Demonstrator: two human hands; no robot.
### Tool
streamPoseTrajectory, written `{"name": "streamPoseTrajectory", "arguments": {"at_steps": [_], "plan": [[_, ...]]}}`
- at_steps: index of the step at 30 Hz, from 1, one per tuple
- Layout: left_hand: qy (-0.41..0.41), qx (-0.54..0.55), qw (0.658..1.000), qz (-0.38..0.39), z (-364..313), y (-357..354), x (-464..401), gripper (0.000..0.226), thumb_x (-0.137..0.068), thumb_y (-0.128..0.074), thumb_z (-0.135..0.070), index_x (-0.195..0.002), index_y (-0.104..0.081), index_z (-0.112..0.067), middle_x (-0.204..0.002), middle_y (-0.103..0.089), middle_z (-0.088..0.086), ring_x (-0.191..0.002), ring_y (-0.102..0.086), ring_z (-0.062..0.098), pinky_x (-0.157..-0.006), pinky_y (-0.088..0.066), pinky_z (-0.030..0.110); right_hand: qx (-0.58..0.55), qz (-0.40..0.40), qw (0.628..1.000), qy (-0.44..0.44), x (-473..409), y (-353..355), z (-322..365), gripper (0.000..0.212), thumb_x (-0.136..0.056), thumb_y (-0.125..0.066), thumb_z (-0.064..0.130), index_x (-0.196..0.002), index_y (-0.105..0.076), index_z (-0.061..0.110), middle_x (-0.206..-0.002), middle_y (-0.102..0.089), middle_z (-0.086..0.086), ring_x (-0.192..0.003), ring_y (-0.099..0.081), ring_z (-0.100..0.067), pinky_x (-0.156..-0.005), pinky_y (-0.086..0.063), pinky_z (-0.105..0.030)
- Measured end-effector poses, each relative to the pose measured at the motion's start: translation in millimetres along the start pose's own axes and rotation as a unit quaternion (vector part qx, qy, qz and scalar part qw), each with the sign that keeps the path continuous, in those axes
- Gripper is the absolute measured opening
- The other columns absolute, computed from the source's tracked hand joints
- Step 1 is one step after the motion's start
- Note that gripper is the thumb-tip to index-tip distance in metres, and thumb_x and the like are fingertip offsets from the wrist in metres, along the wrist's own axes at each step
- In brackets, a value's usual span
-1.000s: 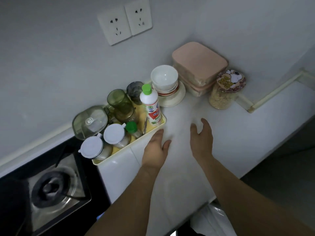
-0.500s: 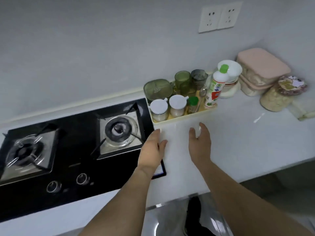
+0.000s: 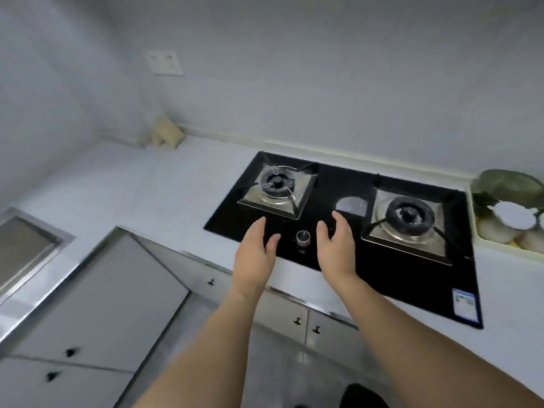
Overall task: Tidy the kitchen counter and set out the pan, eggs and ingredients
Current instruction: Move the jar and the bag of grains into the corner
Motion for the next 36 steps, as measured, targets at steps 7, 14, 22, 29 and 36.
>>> {"name": "streamPoseTrajectory", "arguments": {"at_steps": [7,14,22,29,36], "plan": [[0.118,0.022,0.982,-0.145,116,148,6,0.054,-0.100,-0.046,-0.037,-0.149,-0.032,-0.018,-0.152,-0.036,-0.003,-0.136,-0.037,0.015,-0.109,-0.026,0.022,-0.015,0.160,0.985,0.068,48,-159,82,0.050,-0.099,-0.043,0.032,-0.146,-0.033,0.017,-0.152,-0.032,0.001,-0.140,-0.030,-0.014,-0.113,-0.030,-0.033],[0.160,0.041,0.974,-0.156,191,191,-33,0.054,-0.100,-0.046,-0.036,-0.149,-0.032,-0.018,-0.151,-0.037,-0.006,-0.119,-0.040,-0.003,-0.098,-0.024,0.014,-0.018,0.222,0.972,0.073,37,-271,110,0.049,-0.100,-0.042,0.031,-0.146,-0.033,0.016,-0.152,-0.033,0.001,-0.138,-0.032,-0.014,-0.105,-0.029,-0.024],[0.148,-0.009,0.977,-0.155,243,259,-156,0.054,-0.100,-0.047,-0.037,-0.149,-0.033,-0.017,-0.153,-0.036,-0.003,-0.140,-0.032,0.012,-0.113,-0.027,0.027,-0.018,0.227,0.972,0.066,-32,-387,167,0.048,-0.101,-0.038,0.034,-0.146,-0.033,0.018,-0.151,-0.033,0.002,-0.138,-0.033,-0.015,-0.107,-0.029,-0.026],[0.156,-0.020,0.971,-0.182,289,311,-229,0.054,-0.100,-0.047,-0.039,-0.148,-0.034,-0.019,-0.152,-0.037,-0.004,-0.139,-0.033,0.012,-0.109,-0.025,0.022,-0.004,0.235,0.969,0.074,-69,-470,206,0.048,-0.101,-0.039,0.033,-0.145,-0.034,0.016,-0.151,-0.034,0.000,-0.138,-0.033,-0.014,-0.109,-0.030,-0.026],[0.135,-0.005,0.973,-0.184,311,345,-313,0.053,-0.098,-0.049,-0.038,-0.147,-0.037,-0.019,-0.149,-0.042,-0.002,-0.137,-0.038,0.014,-0.112,-0.033,0.029,0.019,0.199,0.979,0.048,-127,-510,227,0.048,-0.100,-0.042,0.032,-0.145,-0.036,0.018,-0.150,-0.036,-0.001,-0.135,-0.037,-0.017,-0.108,-0.031,-0.028]]}}
Point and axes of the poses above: each hand's wrist, its own x-axis away from the middle knuckle, its own y-axis out of the back of the hand, z = x × y, the point moved 7 cm from there along -x, towards the middle knuckle
